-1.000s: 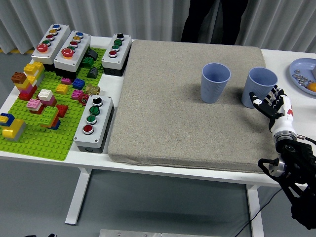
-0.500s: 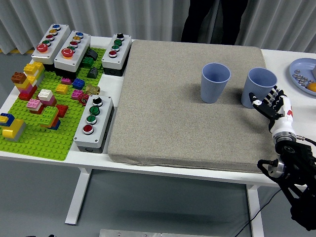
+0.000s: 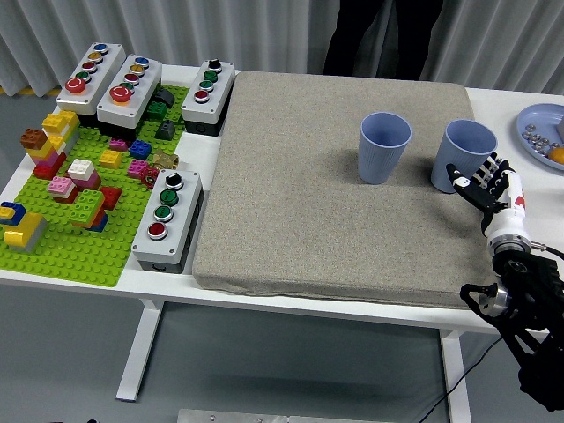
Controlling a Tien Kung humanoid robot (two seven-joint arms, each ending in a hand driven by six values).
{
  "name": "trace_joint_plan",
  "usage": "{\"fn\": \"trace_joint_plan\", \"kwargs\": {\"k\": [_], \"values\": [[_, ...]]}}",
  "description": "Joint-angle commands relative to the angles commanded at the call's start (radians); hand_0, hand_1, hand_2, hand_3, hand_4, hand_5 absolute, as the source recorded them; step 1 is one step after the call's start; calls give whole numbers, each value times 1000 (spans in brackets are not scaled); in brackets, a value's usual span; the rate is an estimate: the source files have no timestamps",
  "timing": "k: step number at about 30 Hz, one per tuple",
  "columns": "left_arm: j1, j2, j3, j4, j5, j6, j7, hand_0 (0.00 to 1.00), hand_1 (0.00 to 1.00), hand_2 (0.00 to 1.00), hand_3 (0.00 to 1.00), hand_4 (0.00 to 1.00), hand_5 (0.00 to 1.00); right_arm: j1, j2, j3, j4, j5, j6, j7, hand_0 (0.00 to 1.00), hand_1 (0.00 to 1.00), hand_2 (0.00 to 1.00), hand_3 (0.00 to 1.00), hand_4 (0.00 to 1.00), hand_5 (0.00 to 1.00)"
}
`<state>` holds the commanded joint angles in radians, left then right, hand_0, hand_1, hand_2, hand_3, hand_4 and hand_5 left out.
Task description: Pick cup pour cup place
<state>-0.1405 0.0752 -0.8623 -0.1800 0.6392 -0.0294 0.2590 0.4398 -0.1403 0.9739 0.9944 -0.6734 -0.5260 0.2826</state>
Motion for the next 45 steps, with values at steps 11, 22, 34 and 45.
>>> {"fn": "trace_joint_plan", "kwargs": {"k": [11, 22, 34, 45], "values": [[-2, -1, -2, 0, 1, 1, 0, 770, 793, 843, 748, 511, 961, 0, -2, 1, 15, -4, -7, 3, 769, 649, 549, 628, 722, 226], [-4, 1, -7, 0, 2, 1, -1, 771, 793, 843, 749, 511, 961, 5, -20, -7, 44, -36, -15, 5, 757, 634, 536, 619, 694, 212], [-3, 7, -15, 0, 10, 2, -1, 771, 793, 842, 749, 510, 957, 48, -113, -97, 65, -66, -27, 2, 751, 636, 535, 613, 722, 232], [-3, 11, -24, 0, 17, 4, -1, 771, 793, 842, 749, 511, 956, 87, -147, -154, 79, -170, -49, -3, 748, 636, 534, 613, 702, 221]]}}
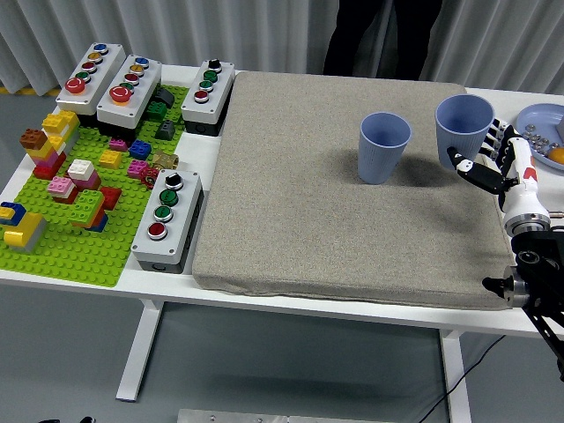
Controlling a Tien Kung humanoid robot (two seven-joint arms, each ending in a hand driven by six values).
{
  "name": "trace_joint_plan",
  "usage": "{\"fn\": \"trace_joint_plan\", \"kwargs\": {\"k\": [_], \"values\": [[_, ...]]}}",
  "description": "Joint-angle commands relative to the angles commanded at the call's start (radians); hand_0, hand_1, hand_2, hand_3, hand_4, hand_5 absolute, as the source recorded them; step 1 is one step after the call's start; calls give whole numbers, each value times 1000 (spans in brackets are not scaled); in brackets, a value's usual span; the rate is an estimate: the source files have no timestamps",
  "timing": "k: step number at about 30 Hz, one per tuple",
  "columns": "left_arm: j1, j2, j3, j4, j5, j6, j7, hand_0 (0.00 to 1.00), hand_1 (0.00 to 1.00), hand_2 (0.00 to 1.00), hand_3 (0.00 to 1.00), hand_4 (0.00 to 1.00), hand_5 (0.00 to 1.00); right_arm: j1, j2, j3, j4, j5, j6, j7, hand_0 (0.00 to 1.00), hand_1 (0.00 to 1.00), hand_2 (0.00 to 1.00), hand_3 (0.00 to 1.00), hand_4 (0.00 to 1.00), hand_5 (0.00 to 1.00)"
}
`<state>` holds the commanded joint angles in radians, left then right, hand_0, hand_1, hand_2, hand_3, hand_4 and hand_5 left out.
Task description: Pick cup pour cup place
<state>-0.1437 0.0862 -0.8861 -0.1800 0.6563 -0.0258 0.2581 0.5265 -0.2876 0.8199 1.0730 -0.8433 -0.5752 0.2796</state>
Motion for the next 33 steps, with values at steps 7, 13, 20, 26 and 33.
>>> {"fn": "trace_joint_plan", "kwargs": {"k": [7, 13, 20, 26, 33], "values": [[-2, 1, -1, 0, 0, 0, 0, 773, 794, 842, 749, 511, 955, 23, -10, -7, -3, -41, -7, -3, 749, 635, 532, 612, 683, 204], [-5, 2, -3, 0, 3, 0, 0, 772, 793, 842, 749, 511, 954, 41, -19, -26, -4, -97, -16, -9, 748, 631, 531, 611, 683, 196], [-7, 1, -8, 0, 7, 0, 1, 772, 793, 842, 750, 512, 953, 50, -21, -48, -7, -199, -34, -16, 749, 631, 531, 609, 687, 200], [-7, 2, -9, 0, 7, 1, 1, 773, 793, 842, 749, 512, 952, 55, -22, -72, -9, -274, -42, -24, 749, 633, 532, 609, 686, 200], [-9, 2, -9, 0, 8, 1, 1, 774, 794, 842, 750, 513, 952, 64, -25, -81, -12, -346, -49, -35, 749, 633, 532, 608, 677, 200]]}}
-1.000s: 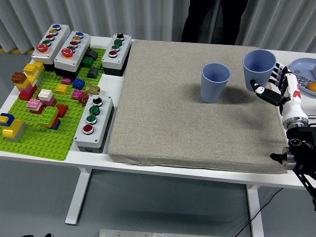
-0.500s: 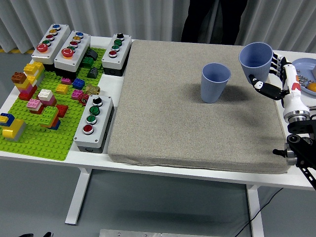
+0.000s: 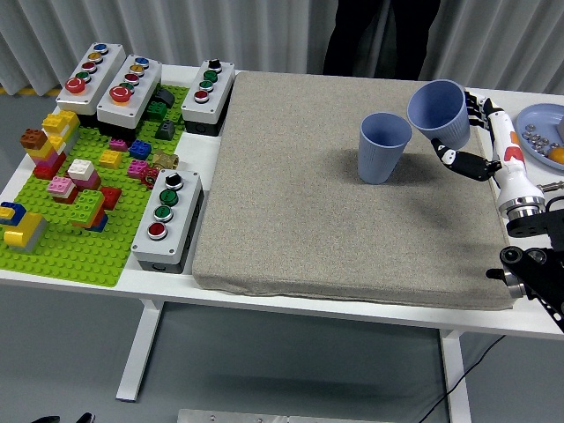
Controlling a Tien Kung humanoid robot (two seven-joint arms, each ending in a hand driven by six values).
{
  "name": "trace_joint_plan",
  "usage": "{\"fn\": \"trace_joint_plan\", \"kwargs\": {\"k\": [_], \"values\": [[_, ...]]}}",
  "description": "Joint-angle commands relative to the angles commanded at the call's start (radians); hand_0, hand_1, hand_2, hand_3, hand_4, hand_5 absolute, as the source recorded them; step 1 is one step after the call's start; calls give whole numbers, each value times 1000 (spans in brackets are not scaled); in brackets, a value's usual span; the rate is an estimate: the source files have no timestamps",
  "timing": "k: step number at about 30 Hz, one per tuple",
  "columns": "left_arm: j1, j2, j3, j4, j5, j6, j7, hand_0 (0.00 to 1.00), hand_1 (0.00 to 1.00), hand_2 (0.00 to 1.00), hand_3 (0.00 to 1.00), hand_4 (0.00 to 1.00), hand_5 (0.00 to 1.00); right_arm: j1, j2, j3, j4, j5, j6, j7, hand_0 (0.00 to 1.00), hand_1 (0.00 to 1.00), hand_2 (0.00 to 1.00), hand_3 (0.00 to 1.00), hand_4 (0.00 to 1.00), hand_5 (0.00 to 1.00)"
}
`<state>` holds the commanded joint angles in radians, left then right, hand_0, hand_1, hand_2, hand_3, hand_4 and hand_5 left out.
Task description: Pick cup pour cup place
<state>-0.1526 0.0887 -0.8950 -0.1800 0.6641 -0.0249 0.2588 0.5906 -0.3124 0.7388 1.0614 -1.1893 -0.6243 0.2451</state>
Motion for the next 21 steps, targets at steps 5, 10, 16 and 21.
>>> {"fn": "trace_joint_plan", "kwargs": {"k": [5, 10, 16, 21], "values": [[2, 0, -3, 0, 4, 0, 1, 774, 795, 842, 750, 513, 951, 3, -1, -4, -2, -34, -2, -6, 749, 633, 532, 608, 677, 199], [6, 1, -2, 0, 4, 0, 2, 774, 794, 842, 750, 514, 949, 7, -2, -7, -3, -102, -8, -14, 750, 634, 532, 607, 675, 195], [3, 1, -1, 0, 3, 0, 1, 775, 794, 842, 750, 516, 947, 16, -4, -19, -6, -158, -10, -26, 750, 633, 532, 600, 645, 175], [2, 2, -2, 0, 3, 0, 1, 775, 794, 842, 751, 516, 947, 28, -11, -27, -10, -192, -10, -33, 750, 633, 532, 598, 643, 174]]}}
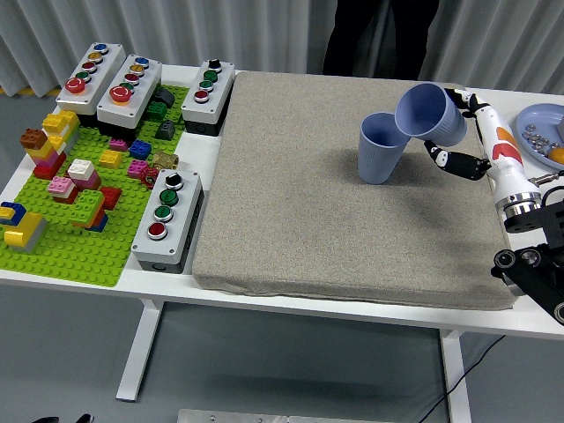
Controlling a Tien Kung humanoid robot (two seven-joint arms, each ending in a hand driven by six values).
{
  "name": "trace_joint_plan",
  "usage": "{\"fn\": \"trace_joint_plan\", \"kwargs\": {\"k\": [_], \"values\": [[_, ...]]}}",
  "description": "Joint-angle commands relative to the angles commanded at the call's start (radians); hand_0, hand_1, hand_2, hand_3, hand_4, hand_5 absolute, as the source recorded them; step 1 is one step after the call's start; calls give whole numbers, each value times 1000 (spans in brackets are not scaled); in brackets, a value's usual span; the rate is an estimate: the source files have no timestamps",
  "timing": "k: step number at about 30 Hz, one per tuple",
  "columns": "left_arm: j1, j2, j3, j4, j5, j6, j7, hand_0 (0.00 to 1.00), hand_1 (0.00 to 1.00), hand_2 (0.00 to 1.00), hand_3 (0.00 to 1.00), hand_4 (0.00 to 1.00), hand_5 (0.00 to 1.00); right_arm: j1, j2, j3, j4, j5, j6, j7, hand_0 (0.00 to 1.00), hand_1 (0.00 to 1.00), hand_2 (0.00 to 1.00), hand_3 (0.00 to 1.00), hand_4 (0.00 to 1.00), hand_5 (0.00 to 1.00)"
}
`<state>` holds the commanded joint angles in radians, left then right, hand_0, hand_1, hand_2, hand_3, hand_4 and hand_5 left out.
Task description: Pick cup pour cup place
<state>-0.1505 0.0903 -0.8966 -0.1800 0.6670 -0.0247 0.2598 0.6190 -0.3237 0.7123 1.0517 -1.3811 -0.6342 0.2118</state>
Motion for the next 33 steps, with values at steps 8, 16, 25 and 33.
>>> {"fn": "trace_joint_plan", "kwargs": {"k": [8, 16, 25, 33], "values": [[0, 1, 0, 0, -2, 0, -1, 775, 794, 842, 751, 517, 947, 19, -10, 2, -15, -25, 1, -4, 750, 633, 532, 597, 642, 174], [-3, 1, 0, 0, -2, 0, -1, 776, 795, 842, 751, 517, 946, 33, -19, -7, -23, -97, -2, -12, 750, 632, 532, 595, 641, 171], [-4, 2, 1, 0, -3, 0, -1, 776, 795, 842, 751, 517, 946, 43, -12, -42, -26, -125, -2, -16, 751, 633, 532, 592, 639, 169], [-4, 3, 2, 0, -2, 1, -1, 776, 795, 842, 751, 517, 946, 53, -16, -53, -32, -142, -4, -16, 751, 633, 532, 590, 639, 168]]}}
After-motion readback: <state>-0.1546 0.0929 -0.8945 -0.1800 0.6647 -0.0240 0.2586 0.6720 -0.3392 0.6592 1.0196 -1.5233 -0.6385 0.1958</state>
